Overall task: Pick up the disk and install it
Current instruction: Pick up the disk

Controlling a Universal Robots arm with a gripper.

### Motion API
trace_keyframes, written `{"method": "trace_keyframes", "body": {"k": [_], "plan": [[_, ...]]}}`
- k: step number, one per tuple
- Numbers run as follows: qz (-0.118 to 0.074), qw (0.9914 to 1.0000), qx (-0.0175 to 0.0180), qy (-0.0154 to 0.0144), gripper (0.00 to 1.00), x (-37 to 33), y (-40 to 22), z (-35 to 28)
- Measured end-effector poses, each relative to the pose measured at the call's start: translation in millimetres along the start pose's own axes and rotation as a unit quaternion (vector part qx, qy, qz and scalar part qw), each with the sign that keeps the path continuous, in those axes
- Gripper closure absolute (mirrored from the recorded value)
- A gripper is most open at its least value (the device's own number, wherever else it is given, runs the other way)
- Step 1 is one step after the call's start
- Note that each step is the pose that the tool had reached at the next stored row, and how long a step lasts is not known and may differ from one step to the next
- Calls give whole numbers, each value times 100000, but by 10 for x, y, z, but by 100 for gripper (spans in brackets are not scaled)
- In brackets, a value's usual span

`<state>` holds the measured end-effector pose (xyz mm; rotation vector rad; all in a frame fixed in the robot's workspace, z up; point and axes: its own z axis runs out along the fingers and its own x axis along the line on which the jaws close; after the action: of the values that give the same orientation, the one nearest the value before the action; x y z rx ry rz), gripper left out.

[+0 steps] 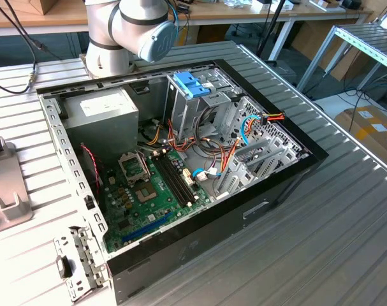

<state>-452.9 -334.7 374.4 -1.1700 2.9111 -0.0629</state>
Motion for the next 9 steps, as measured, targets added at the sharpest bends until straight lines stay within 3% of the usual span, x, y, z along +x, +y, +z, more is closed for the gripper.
{"method": "trace_keyframes", "body": {"k": [3,9], "plan": [[-2079,99978,25,-80,89,0,0,0],[-4418,99902,52,-169,89,0,0,0]]}}
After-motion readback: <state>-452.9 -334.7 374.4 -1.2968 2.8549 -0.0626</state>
